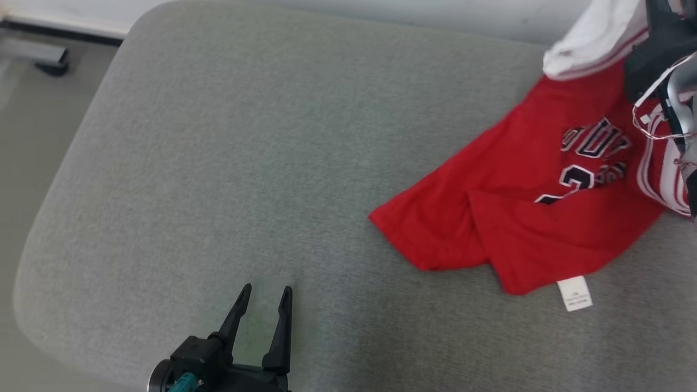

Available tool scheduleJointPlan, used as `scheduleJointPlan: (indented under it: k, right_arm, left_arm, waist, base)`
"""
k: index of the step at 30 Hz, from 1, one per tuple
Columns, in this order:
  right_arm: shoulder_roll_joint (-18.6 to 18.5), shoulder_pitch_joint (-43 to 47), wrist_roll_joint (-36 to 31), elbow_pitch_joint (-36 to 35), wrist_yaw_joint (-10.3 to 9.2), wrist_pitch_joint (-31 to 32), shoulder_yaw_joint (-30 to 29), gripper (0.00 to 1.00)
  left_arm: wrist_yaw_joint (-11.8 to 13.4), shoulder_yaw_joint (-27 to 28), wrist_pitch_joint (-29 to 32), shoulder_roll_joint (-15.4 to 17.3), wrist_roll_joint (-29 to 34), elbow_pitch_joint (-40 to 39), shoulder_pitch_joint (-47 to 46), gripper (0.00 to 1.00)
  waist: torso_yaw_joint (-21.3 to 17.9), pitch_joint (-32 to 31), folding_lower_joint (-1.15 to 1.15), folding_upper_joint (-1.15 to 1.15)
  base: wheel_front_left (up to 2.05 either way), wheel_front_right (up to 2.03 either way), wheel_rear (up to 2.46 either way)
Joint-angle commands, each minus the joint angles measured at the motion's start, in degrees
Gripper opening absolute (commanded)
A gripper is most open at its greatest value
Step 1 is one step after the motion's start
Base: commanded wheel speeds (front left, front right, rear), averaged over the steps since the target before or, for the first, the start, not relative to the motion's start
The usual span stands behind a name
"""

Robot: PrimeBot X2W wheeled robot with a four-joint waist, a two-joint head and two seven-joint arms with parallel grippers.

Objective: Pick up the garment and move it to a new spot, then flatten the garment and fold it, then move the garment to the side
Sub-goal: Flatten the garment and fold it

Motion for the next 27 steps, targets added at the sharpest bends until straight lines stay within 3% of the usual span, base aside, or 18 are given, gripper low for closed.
scheduleJointPlan:
  k: [1,6,12,18,27]
  right_arm:
    - [0.7,-0.2,-0.6,0.7,-0.16,-0.6,-0.5,1.00]
    - [2.5,2.6,-1.8,4.3,-0.17,-3.2,-3.3,1.00]
    - [5.3,7.9,0.4,4.1,-0.17,-4.9,-5.3,1.00]
    - [6.0,18.3,5.3,-4.2,-0.17,-4.9,-8.4,1.00]
    - [7.0,32.7,6.6,-13.0,-0.17,-4.8,-12.0,1.00]
  left_arm:
    - [0.2,-0.2,-0.2,-0.1,-0.4,-0.3,-0.7,1.00]
    - [0.6,0.0,-0.2,-0.1,-0.2,-0.4,-0.8,1.00]
    - [0.0,0.8,-0.2,-0.1,1.2,-0.3,-0.9,1.00]
    - [-1.0,0.8,-0.2,-0.1,2.8,-0.9,-1.6,1.00]
    - [-1.6,0.8,-0.2,0.0,4.2,-0.9,-0.5,1.00]
  waist:
    - [3.4,3.2,-0.01,-0.01]
    - [2.8,2.8,-0.01,-0.01]
    - [-1.2,0.9,-0.01,-0.01]
    - [-6.4,-1.1,-0.01,-0.01]
    - [-13.0,-4.0,-0.01,-0.01]
  base:
    - [0.00,0.00,0.00]
    - [0.00,0.00,0.00]
    - [0.00,0.00,0.00]
    - [0.00,0.00,0.00]
    - [0.00,0.00,0.00]
